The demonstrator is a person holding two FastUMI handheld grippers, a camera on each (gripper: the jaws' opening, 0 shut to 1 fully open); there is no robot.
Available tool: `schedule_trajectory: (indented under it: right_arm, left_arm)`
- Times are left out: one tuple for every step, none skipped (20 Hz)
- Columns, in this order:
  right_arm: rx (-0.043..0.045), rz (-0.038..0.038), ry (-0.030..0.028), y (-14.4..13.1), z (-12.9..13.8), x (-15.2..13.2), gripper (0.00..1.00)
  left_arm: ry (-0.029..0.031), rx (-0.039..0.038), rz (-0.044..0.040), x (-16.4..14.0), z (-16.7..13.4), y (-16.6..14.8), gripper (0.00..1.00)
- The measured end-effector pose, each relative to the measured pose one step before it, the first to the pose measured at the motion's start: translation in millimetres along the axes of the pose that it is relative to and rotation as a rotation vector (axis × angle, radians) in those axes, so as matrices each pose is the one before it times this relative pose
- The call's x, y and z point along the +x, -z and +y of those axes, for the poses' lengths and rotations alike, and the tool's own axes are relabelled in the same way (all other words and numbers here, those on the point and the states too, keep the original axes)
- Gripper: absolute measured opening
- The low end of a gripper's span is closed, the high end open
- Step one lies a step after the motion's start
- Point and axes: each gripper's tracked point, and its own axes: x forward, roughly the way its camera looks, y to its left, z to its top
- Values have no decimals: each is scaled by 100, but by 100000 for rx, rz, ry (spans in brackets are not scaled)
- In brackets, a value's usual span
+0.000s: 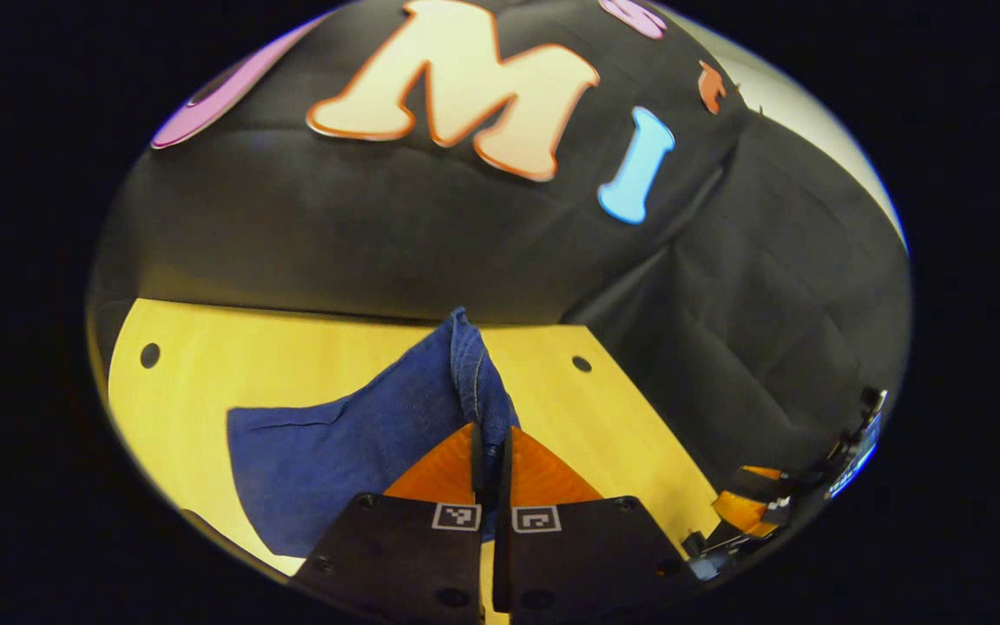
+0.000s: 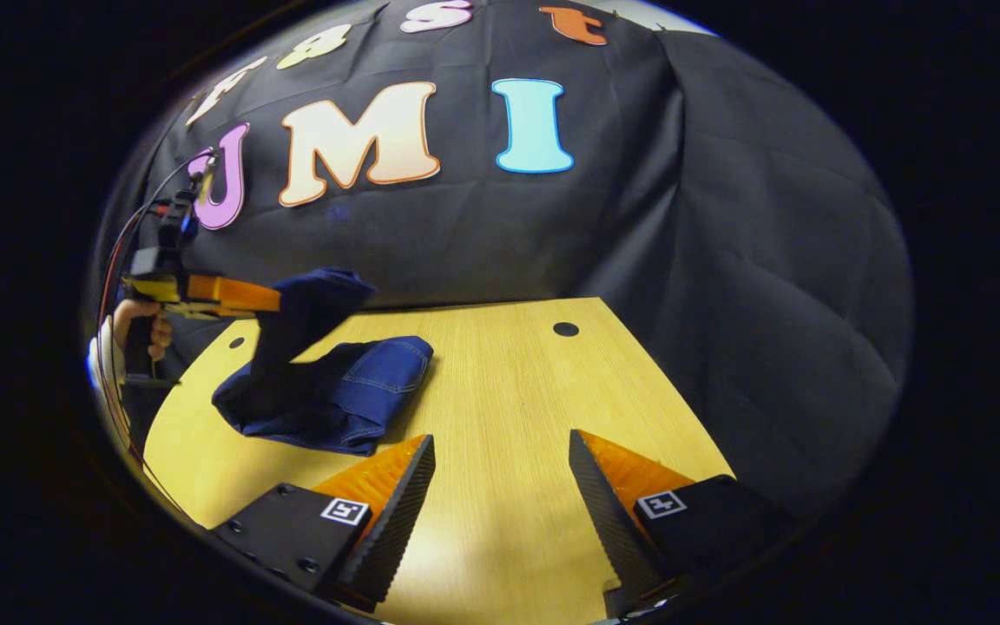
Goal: Grasp the waist and the cuffs of the jeans and fold them to make the two legs overlap; first hold the waist and fold one-third of the jeans toward the cuffs, then hold the cuffs and fold the remaining one-third in the same direction to finish folding.
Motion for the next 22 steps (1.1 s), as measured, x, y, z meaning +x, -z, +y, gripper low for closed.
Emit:
schedule_trajectory:
  right_arm:
    - [239,53,-988,-170,221,-229,94]
    - [233,-444,-1130,-11,27,-56,94]
    - [509,-634,-900,-205,10,-18,96]
    - [647,-776,-950,-226,-5,-190,96]
    - [811,-411,-776,-155,97,-39,94]
    - [856,-29,-790,151,141,-208,96]
    - [651,483,-641,220,177,-100,96]
    - [473,566,-674,564,245,-620,96]
    - [143,557,-355,391,216,-402,96]
    - [140,485,-374,364,185,-264,95]
    - [362,340,-340,176,392,-234,95]
    - [682,64,-385,210,361,-246,96]
    - [975,102,-514,240,592,-264,96]
    - [837,137,-901,490,680,-375,96]
    - [955,16,-520,411,749,-207,96]
    - [1342,316,-808,596,714,-397,96]
    - [1516,-217,-725,487,830,-194,97]
    - [1640,-431,-1528,346,1007,-424,96]
    - [1270,176,-1635,408,1131,-17,96]
    - [828,238,-1467,500,922,-180,96]
    - [390,209,-1640,401,984,49,89]
    - [109,-363,-888,215,858,-159,97]
  left_arm:
    - [-2432,2954,3241,1219,-216,1926,0]
    - [-3122,3440,3520,1239,-73,1743,0]
    - [-3183,3119,3977,699,136,1848,0]
    - [-2542,2431,4661,695,-124,2528,0]
    - [-1251,1734,1787,373,-267,1466,0]
    - [-392,2333,1985,591,-367,1356,5]
    - [-1124,1267,1839,151,-173,974,7]
    - [2072,-1004,1532,240,-804,1410,38]
    - [-787,-1271,-256,-431,-37,680,69]
    - [-1387,-98,-929,-1086,-72,44,100]
    - [-1999,241,-331,-750,414,343,97]
    - [-3278,237,-2331,-985,917,9,95]
    - [-2549,260,-2373,-1240,963,-240,96]
    - [-3924,-26,-2209,-1422,1420,-33,96]
    - [-3814,-167,-2401,-1552,1638,-167,96]
    - [-4211,-175,-2293,-1435,1595,-261,96]
    - [-4377,-292,-2748,-1532,2011,-175,95]
    - [-3196,-269,-2505,-1327,1729,-104,95]
    - [-1875,-174,-1334,-1254,1651,160,95]
    - [-1734,-158,-865,-1138,1379,371,94]
    - [-1449,-586,186,-914,1274,441,95]
    - [-641,-1081,901,-596,1074,761,95]
